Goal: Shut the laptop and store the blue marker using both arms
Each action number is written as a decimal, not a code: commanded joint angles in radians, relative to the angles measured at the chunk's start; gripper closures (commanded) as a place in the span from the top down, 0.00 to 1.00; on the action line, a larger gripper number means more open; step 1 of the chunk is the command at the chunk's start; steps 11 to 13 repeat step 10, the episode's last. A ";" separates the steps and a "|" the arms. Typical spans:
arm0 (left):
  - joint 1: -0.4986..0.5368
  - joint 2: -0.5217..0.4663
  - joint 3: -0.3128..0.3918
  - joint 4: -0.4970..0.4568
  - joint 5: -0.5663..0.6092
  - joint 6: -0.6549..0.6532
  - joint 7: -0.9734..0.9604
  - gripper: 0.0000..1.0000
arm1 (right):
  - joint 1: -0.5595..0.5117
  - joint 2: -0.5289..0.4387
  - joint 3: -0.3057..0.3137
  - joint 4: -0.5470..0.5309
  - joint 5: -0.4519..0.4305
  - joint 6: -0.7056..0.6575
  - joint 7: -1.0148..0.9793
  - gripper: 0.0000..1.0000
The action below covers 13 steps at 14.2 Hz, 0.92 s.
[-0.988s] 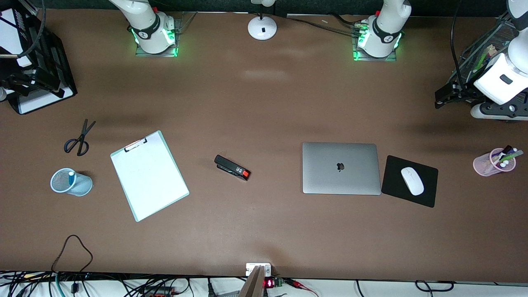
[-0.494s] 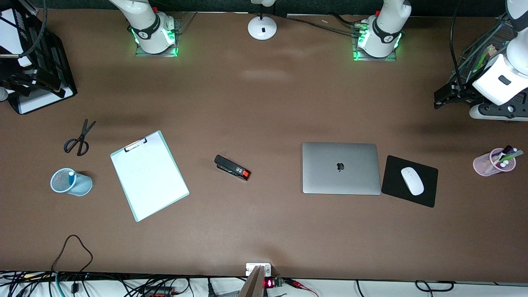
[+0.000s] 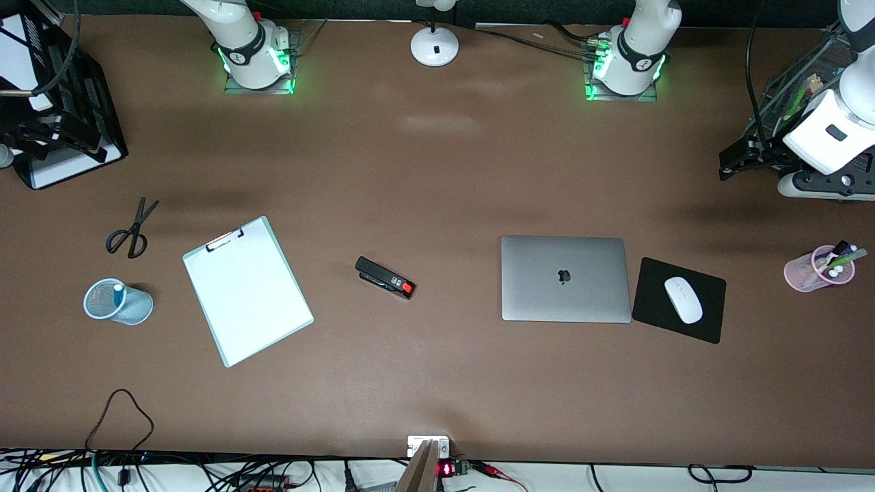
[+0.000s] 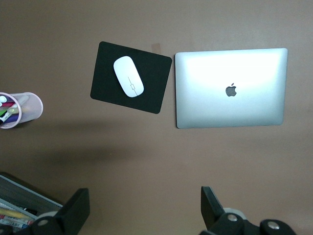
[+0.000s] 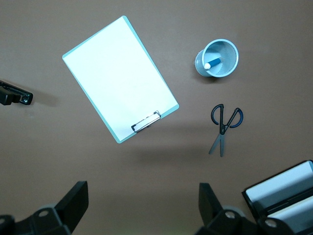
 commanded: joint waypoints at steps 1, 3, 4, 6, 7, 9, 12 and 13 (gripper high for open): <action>0.002 0.011 -0.006 0.024 0.015 -0.010 0.012 1.00 | -0.001 0.002 0.006 0.012 -0.018 -0.001 -0.010 1.00; 0.002 0.011 -0.006 0.024 0.015 -0.011 0.013 1.00 | -0.003 0.011 0.006 0.013 -0.015 0.000 -0.010 1.00; 0.002 0.011 -0.006 0.024 0.015 -0.011 0.013 1.00 | -0.003 0.013 0.006 0.013 -0.014 0.000 -0.010 1.00; 0.002 0.011 -0.006 0.024 0.015 -0.011 0.012 1.00 | -0.003 0.013 0.006 0.013 -0.012 0.000 -0.009 1.00; 0.002 0.011 -0.006 0.024 0.015 -0.011 0.012 1.00 | -0.003 0.013 0.006 0.015 -0.011 0.000 -0.009 1.00; 0.002 0.011 -0.004 0.024 0.016 -0.011 0.012 1.00 | -0.003 0.013 0.006 0.019 -0.009 -0.003 -0.009 1.00; 0.002 0.011 -0.004 0.024 0.016 -0.010 0.012 1.00 | -0.003 0.013 0.006 0.021 -0.009 -0.003 -0.009 1.00; 0.002 0.011 -0.004 0.024 0.016 -0.010 0.012 1.00 | -0.003 0.013 0.006 0.021 -0.009 -0.003 -0.009 1.00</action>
